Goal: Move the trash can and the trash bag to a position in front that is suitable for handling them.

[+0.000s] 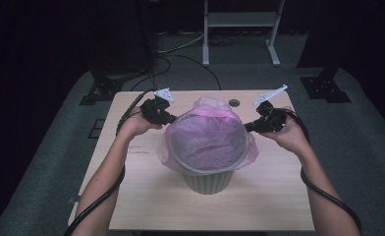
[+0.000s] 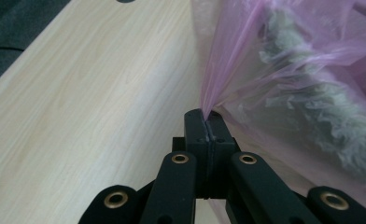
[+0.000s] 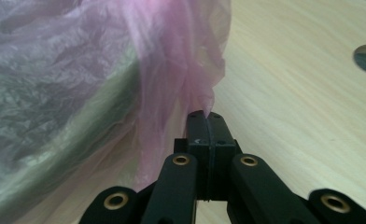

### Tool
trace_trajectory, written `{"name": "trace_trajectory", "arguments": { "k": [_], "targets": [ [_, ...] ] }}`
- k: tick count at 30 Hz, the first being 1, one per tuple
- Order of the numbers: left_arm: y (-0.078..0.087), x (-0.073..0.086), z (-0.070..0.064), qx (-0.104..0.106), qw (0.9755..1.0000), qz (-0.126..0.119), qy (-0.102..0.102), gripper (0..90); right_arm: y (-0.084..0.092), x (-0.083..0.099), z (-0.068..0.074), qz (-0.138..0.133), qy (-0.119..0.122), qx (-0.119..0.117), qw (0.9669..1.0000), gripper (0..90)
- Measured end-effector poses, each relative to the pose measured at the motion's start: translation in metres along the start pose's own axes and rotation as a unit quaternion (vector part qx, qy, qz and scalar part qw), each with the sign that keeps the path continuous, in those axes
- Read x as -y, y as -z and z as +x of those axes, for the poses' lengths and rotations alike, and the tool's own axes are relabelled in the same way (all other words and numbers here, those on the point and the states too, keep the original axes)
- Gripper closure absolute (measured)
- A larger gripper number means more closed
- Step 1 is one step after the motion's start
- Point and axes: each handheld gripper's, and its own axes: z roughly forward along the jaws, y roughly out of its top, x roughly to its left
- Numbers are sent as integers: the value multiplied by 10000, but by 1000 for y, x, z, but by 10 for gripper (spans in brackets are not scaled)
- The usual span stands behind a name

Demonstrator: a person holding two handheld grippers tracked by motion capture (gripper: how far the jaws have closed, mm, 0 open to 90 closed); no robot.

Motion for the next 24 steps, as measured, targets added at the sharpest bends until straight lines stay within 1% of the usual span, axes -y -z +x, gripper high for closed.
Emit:
{"name": "trace_trajectory", "arguments": {
  "k": [2,4,5,6,7,8,9,11,12,13,14,15,16,17,18,19,21,22,24],
  "targets": [
    [-8,-1,0,41,10000,28,38,900,-7,2,1,84,-20,-13,10000,900],
    [-17,-2,-1,96,9999,77,39,900,-12,3,2,182,25,39,9998,900],
    [-21,-2,-2,79,9999,125,44,900,-15,4,2,256,6,63,9997,900],
    [-24,-1,-2,48,9997,240,-2,900,-18,5,2,359,37,112,9993,900],
    [-27,1,-2,48,9995,320,7,900,-22,7,3,492,62,208,9986,900],
    [-28,3,-2,70,9995,321,17,900,-25,11,2,578,73,244,9980,900],
    [-28,5,-2,90,9996,260,71,900,-26,13,1,561,62,219,9982,900],
    [-26,11,-1,115,9997,166,167,900,-24,19,0,486,14,146,9987,900],
    [-25,12,0,123,9997,146,170,896,-22,22,0,437,10,120,9990,900],
    [-22,14,-1,155,9996,50,230,841,-21,23,0,400,14,113,9991,900],
    [-18,16,0,222,9993,-22,291,754,-17,25,1,286,10,52,9996,874],
    [-13,19,-1,243,9991,-117,312,700,-12,27,1,174,-3,-43,9998,782],
    [-9,20,-2,223,9991,-174,307,666,-6,29,4,-2,55,-46,10000,717],
    [-9,20,-2,223,9991,-174,307,634,-2,30,5,-100,102,-57,9999,690],
    [3,25,-4,214,9991,-220,285,577,9,34,8,-300,135,-101,9994,639],
    [9,27,-5,189,9992,-230,266,565,12,35,9,-361,174,-93,9992,620],
    [21,32,-7,186,9991,-288,231,551,23,39,14,-563,300,-112,9979,594],
    [26,35,-9,199,9988,-369,255,533,27,41,17,-632,352,-151,9973,583],
    [38,41,-13,282,9985,-417,226,510,37,46,24,-752,516,-245,9955,558]
  ]
}}
